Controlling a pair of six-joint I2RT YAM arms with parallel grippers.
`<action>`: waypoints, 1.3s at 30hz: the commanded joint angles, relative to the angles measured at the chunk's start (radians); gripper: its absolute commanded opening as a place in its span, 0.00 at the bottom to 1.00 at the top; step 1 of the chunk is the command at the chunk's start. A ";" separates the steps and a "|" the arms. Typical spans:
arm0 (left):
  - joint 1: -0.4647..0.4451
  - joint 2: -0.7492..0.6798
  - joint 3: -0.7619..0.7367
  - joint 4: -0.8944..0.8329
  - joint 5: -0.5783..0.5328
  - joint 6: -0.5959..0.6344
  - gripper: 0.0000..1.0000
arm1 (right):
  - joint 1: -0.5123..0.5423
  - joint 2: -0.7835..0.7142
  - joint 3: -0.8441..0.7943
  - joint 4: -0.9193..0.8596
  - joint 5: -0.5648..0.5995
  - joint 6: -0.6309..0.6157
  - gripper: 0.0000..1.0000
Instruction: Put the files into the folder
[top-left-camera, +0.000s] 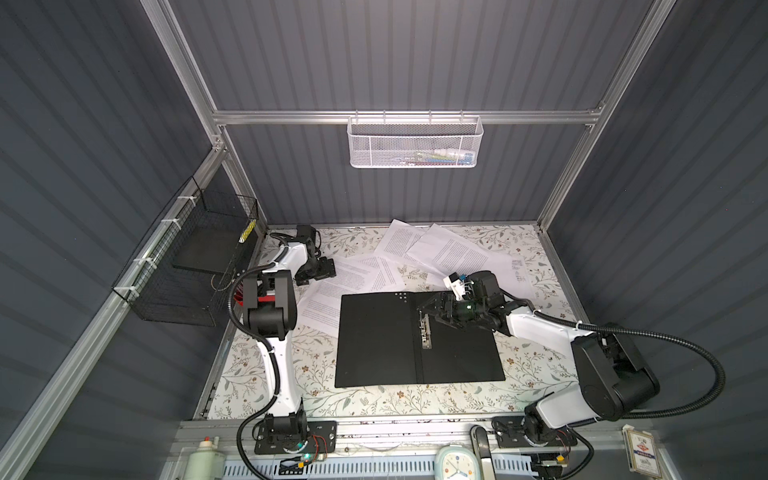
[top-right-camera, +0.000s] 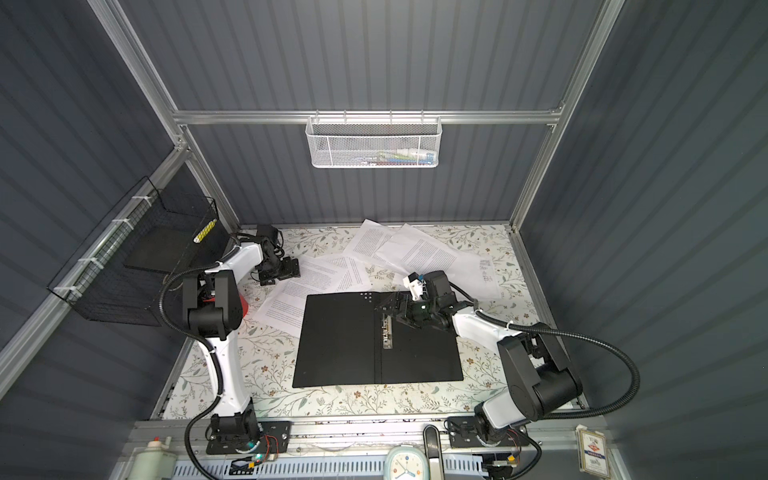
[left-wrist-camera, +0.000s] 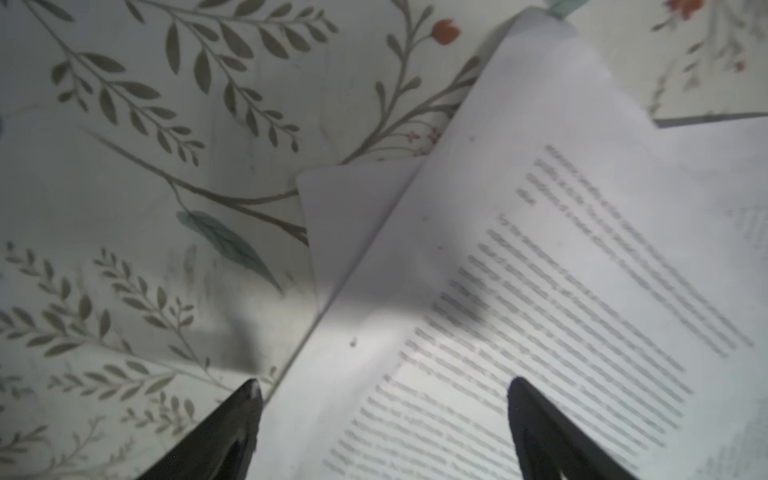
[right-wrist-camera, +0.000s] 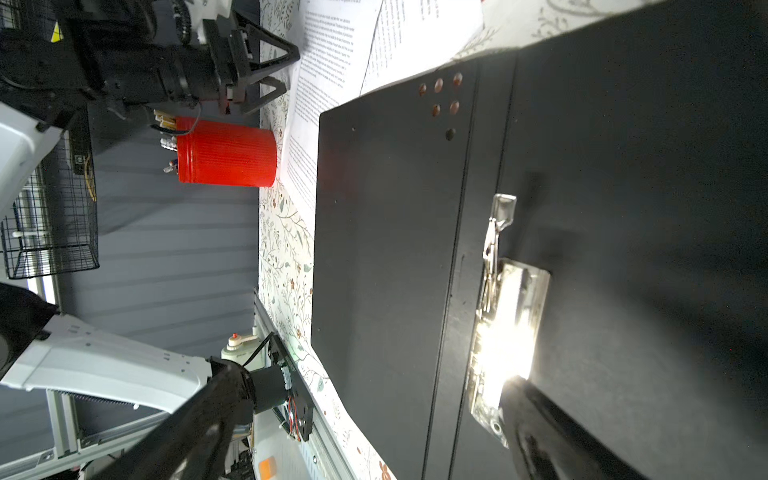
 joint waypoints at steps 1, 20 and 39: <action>0.020 0.029 0.060 0.017 0.077 0.121 0.93 | -0.001 -0.014 -0.032 0.025 -0.053 -0.005 0.99; 0.042 0.109 0.127 -0.108 0.326 0.182 0.93 | -0.002 0.051 -0.058 0.136 -0.116 0.066 0.99; 0.063 0.014 0.038 -0.068 0.520 0.065 0.83 | 0.023 0.242 0.329 -0.217 0.055 -0.132 0.94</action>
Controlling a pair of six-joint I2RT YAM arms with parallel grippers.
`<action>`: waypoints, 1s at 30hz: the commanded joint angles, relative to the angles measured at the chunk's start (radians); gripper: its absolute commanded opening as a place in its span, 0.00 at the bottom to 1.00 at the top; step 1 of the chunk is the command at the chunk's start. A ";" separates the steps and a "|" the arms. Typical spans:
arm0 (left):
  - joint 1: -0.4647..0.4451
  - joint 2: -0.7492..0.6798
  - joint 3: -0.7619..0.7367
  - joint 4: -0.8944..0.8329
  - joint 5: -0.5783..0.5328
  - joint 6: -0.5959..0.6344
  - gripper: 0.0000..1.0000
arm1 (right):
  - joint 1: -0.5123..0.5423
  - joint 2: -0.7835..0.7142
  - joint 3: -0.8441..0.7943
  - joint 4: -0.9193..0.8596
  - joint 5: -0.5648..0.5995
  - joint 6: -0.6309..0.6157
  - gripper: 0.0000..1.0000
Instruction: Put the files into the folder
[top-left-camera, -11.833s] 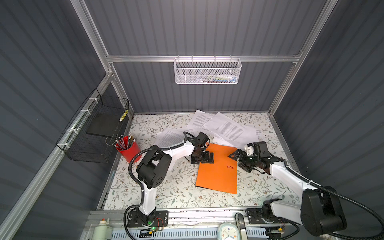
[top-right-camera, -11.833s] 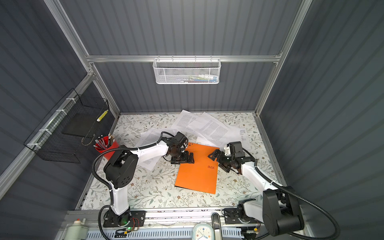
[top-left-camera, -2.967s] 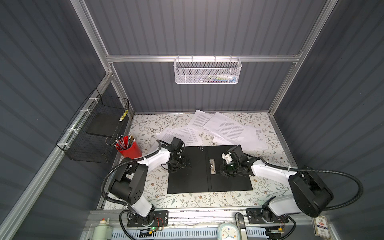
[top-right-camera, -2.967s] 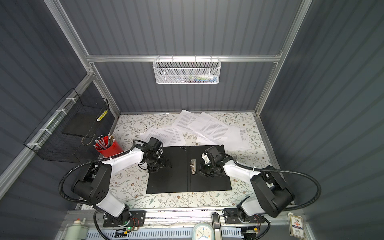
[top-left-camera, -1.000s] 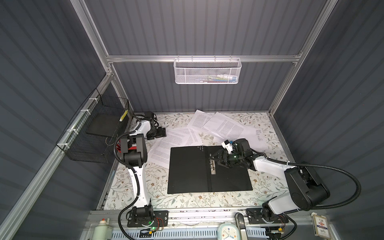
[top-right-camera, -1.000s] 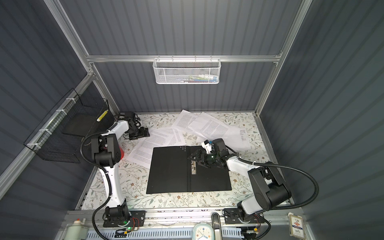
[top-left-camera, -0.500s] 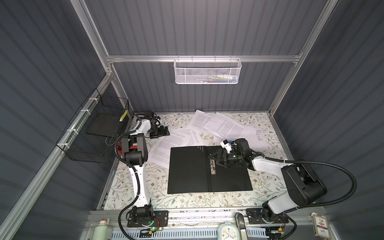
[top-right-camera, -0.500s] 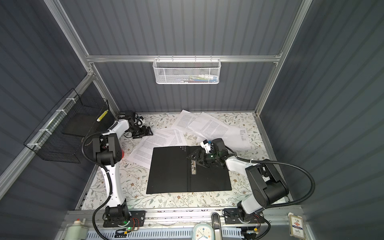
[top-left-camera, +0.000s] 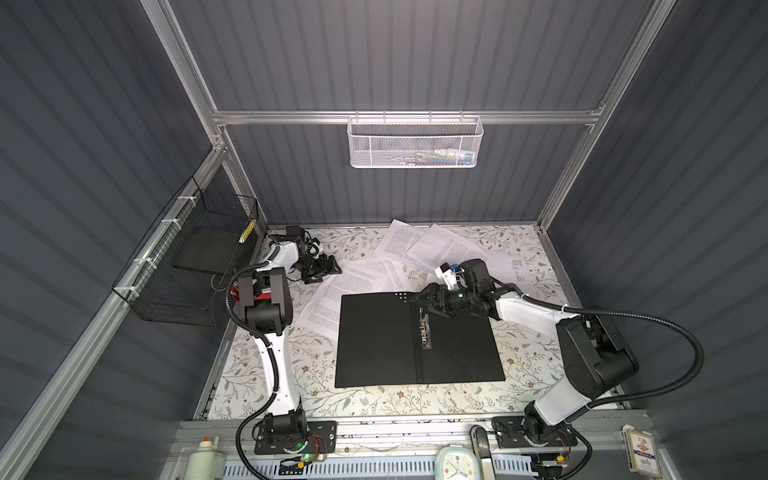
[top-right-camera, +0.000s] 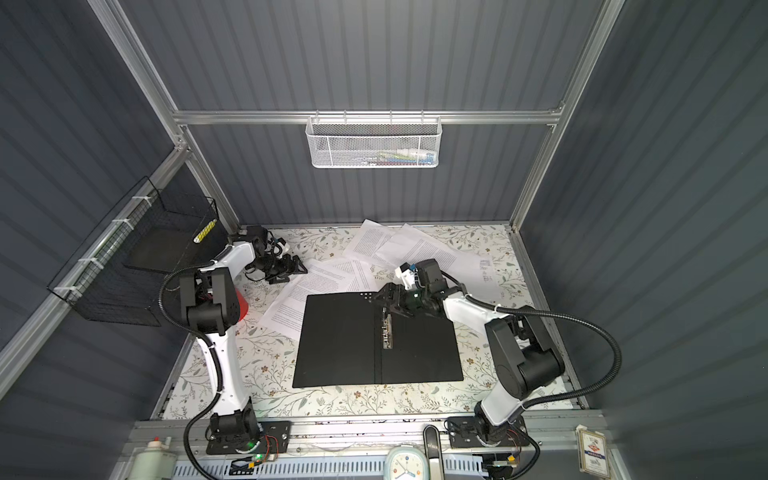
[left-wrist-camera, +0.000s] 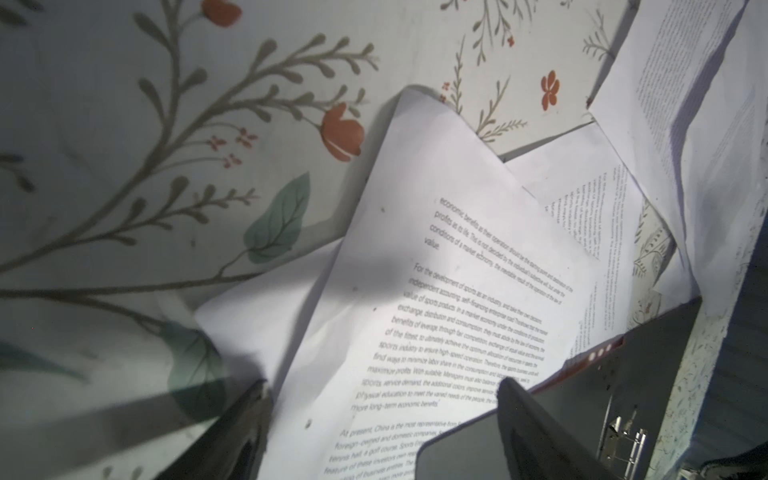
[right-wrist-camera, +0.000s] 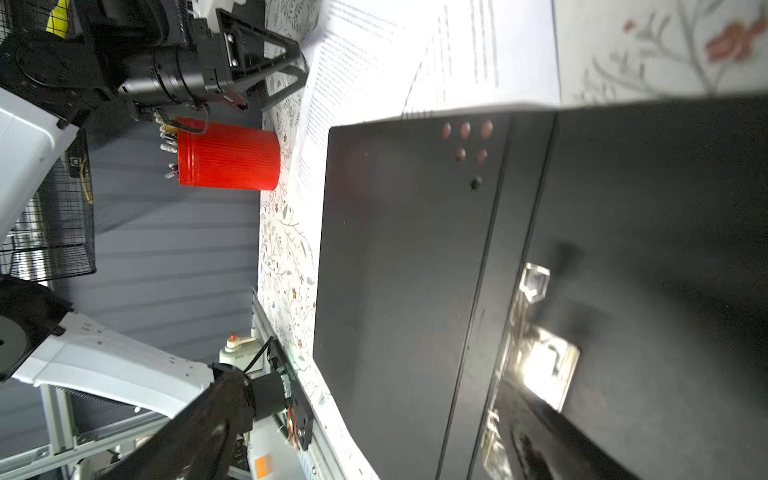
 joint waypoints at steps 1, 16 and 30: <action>0.004 -0.037 -0.034 -0.013 0.082 -0.042 0.83 | 0.013 0.092 0.107 -0.132 0.052 -0.070 0.93; 0.004 -0.135 -0.167 0.108 0.244 -0.146 0.73 | 0.056 0.401 0.513 -0.252 0.038 -0.097 0.67; -0.009 -0.204 -0.293 0.165 0.271 -0.143 0.88 | 0.058 0.420 0.488 -0.179 -0.047 -0.052 0.67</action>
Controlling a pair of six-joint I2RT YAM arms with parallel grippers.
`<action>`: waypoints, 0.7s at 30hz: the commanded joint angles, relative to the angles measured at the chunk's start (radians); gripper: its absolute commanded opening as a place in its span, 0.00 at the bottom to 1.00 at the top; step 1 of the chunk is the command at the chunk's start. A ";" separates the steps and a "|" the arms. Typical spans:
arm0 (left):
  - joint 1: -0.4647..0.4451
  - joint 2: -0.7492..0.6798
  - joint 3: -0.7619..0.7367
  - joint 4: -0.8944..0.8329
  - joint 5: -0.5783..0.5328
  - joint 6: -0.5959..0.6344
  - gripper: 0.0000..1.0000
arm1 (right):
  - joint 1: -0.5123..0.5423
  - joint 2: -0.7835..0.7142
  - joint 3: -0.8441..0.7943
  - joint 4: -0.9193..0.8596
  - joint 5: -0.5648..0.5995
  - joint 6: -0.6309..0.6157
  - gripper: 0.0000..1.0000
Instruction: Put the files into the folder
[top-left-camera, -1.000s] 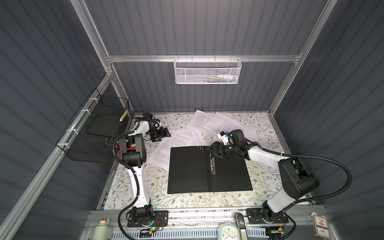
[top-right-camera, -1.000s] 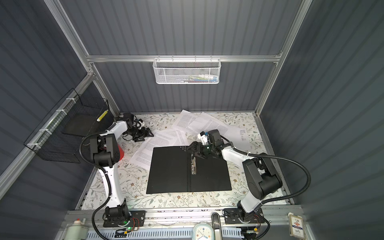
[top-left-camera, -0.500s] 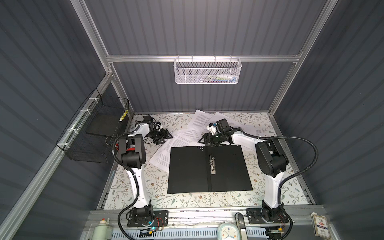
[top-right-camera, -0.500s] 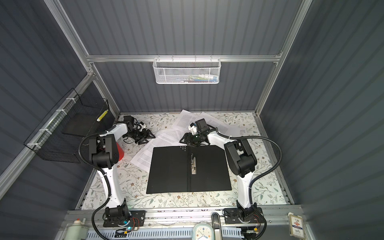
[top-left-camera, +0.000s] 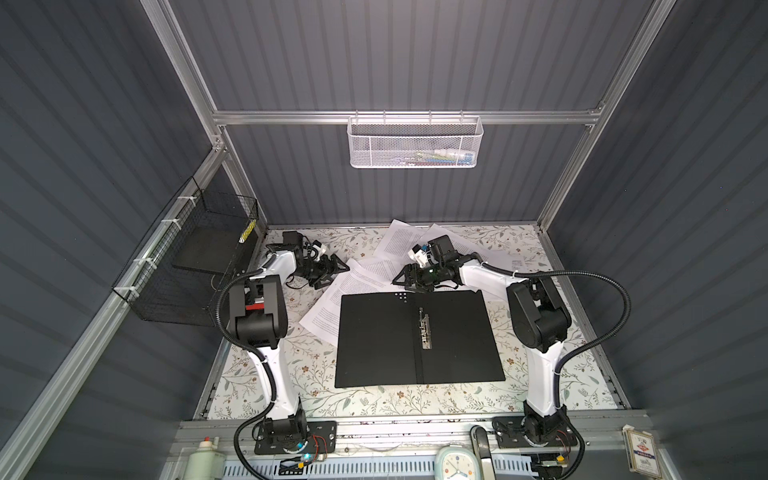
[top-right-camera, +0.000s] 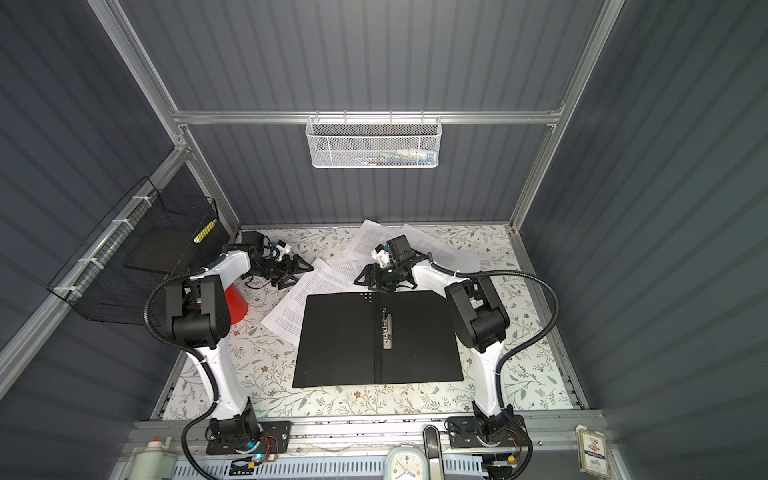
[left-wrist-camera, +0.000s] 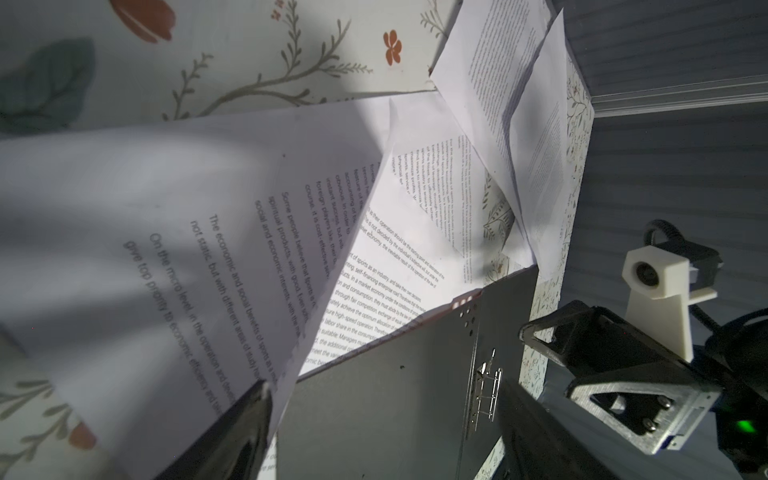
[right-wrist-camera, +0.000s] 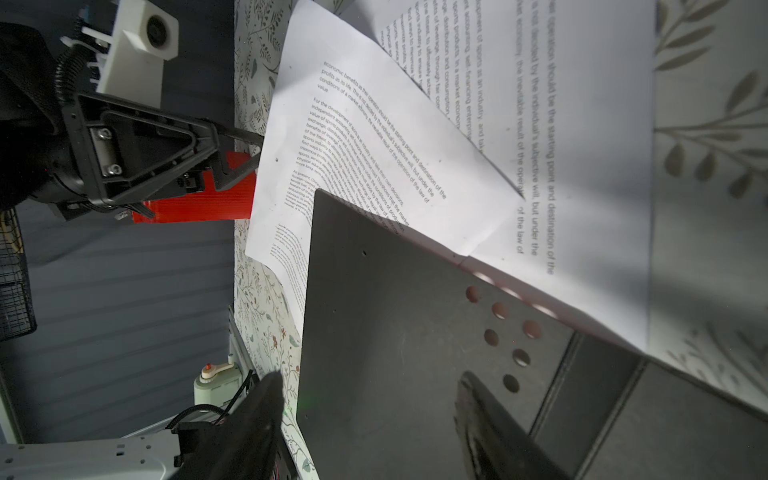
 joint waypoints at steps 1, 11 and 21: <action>-0.008 -0.013 -0.030 -0.004 0.014 0.015 0.88 | 0.002 0.020 -0.015 0.028 -0.047 0.021 0.67; -0.025 -0.016 -0.022 -0.093 -0.118 0.038 0.70 | 0.000 0.007 -0.053 0.074 -0.063 0.047 0.66; -0.028 -0.016 -0.015 -0.116 -0.219 -0.003 0.20 | -0.009 -0.091 -0.116 0.120 -0.056 0.051 0.80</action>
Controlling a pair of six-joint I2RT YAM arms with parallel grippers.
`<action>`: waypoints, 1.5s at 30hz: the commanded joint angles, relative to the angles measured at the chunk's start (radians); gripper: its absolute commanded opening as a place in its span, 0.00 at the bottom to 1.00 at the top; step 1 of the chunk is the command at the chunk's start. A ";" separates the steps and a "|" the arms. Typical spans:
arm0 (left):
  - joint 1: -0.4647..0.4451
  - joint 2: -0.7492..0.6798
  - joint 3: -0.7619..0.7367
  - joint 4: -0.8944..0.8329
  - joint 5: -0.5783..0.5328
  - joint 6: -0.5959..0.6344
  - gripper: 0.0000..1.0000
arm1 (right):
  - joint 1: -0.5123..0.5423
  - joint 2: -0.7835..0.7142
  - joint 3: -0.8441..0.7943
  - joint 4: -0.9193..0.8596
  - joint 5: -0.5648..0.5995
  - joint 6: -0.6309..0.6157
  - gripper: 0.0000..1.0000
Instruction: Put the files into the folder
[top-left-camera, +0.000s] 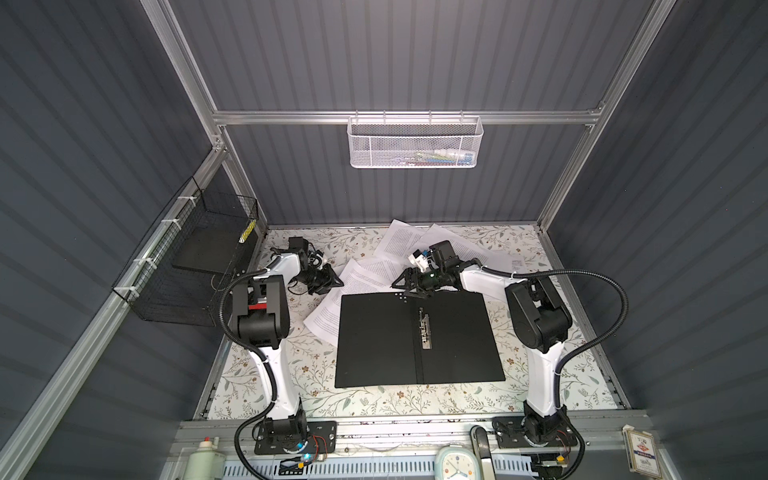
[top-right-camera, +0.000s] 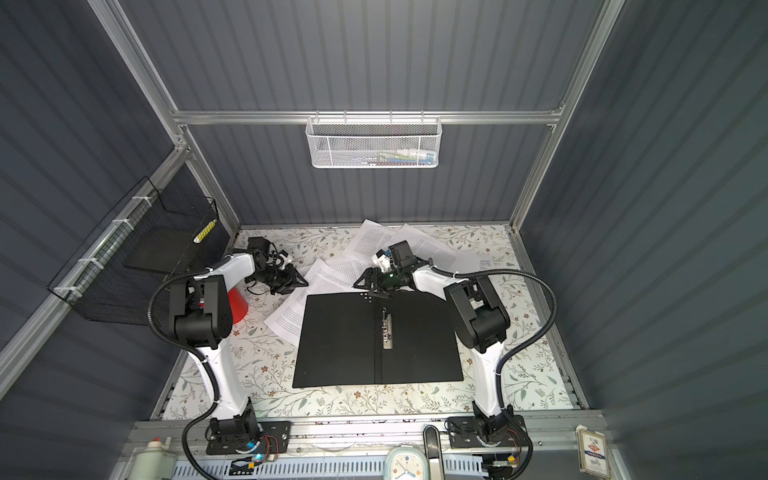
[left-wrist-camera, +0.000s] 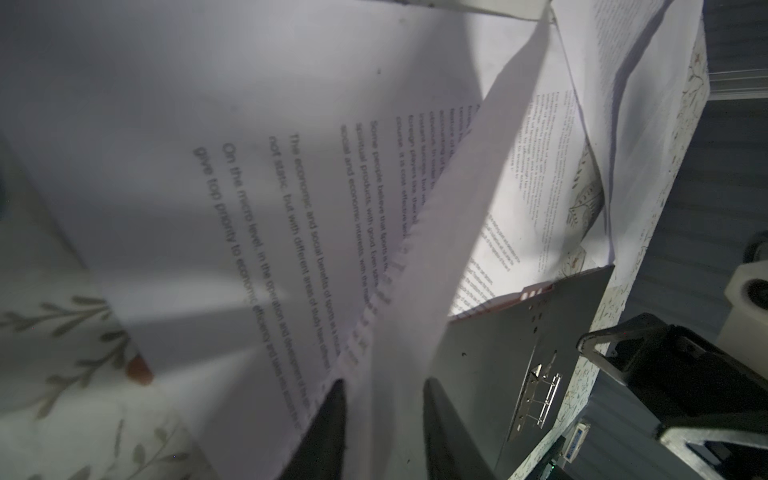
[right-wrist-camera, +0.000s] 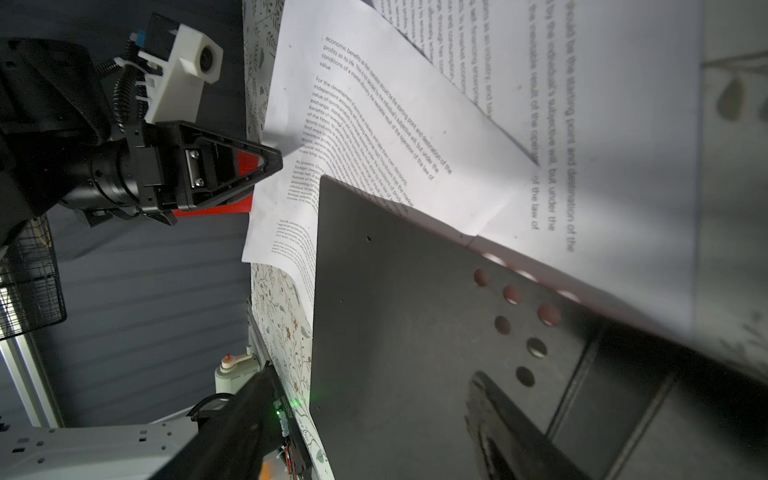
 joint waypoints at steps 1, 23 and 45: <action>-0.008 -0.017 0.015 -0.043 -0.048 -0.016 0.15 | -0.009 -0.093 -0.039 0.037 -0.002 0.002 0.83; -0.165 -0.343 0.331 -0.281 -0.461 -0.064 0.00 | -0.092 -0.582 -0.383 0.097 0.161 -0.065 0.99; -0.528 -0.438 0.384 0.212 -0.050 -0.590 0.00 | -0.231 -0.546 -0.500 0.593 -0.040 0.020 0.99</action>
